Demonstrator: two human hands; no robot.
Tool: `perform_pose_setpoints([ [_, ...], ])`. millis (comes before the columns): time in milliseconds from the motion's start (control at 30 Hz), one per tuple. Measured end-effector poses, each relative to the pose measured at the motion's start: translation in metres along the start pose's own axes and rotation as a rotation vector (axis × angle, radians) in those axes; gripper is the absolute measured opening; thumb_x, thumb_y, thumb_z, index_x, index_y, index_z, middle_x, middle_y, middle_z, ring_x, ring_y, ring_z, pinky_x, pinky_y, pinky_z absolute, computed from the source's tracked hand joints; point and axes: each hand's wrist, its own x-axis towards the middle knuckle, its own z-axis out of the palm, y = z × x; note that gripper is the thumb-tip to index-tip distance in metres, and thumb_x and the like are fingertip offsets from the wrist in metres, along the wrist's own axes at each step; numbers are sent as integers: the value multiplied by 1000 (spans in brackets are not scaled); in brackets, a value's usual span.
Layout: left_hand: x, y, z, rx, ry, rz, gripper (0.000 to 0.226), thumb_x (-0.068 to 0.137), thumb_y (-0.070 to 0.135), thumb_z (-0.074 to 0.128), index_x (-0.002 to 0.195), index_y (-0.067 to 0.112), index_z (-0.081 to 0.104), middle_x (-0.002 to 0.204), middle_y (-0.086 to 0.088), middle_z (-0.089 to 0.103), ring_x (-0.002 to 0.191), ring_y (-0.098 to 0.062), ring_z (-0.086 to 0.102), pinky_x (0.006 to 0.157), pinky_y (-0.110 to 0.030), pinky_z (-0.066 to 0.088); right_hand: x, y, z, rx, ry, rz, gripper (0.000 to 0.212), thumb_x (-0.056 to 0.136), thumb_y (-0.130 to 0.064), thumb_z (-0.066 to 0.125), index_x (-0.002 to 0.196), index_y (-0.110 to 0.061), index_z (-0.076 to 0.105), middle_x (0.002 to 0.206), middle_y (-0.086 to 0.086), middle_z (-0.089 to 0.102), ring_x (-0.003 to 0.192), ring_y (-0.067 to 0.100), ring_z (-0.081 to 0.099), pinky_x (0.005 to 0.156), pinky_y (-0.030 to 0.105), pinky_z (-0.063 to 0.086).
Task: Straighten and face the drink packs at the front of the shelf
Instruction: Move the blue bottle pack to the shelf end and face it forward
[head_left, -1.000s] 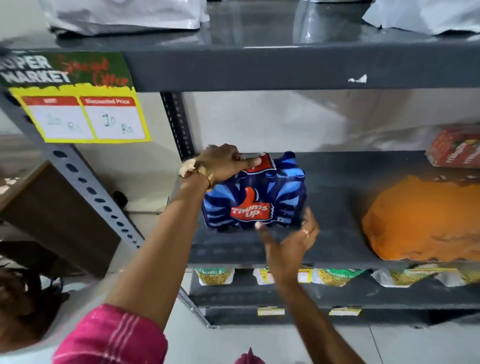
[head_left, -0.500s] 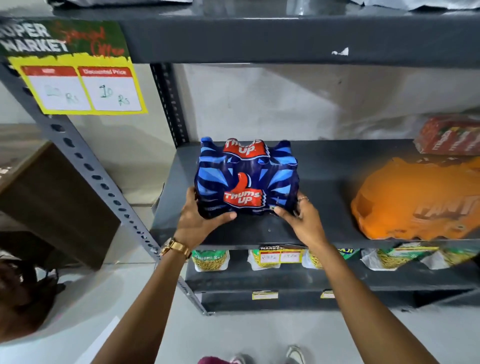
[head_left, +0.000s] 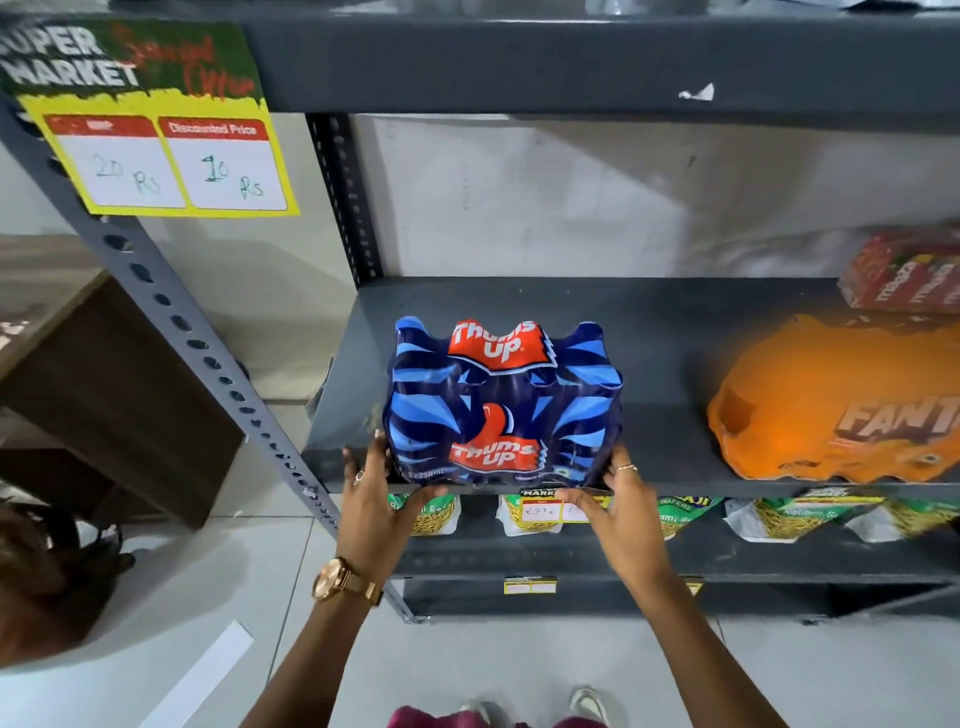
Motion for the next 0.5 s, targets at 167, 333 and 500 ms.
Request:
perform_pose_setpoints([
  [167,-4,7,-2,-50,54,8,64,74,18,78,126,3,44,115,0,57,104,-29,62,85,-37,54,2,-5,2,-82,-8,-16,61,78,-17,75,129,-13,42,118,8,68,108,26,65,90,43,56],
  [333,-3,-7,-6,38,118,-65,73,75,44,70,132,12,39,128,-9,59,114,-32,57,100,-65,39,5,-10,10,-153,-22,-78,61,80,-24,73,132,-16,41,123,9,66,111,28,63,91,44,55],
  [500,-1,-7,-6,-21,141,-93,69,73,29,77,130,12,42,127,-13,59,116,-35,55,89,-57,52,5,-9,10,-180,-15,-89,64,81,-22,72,136,-15,40,127,11,63,114,31,60,93,44,51],
])
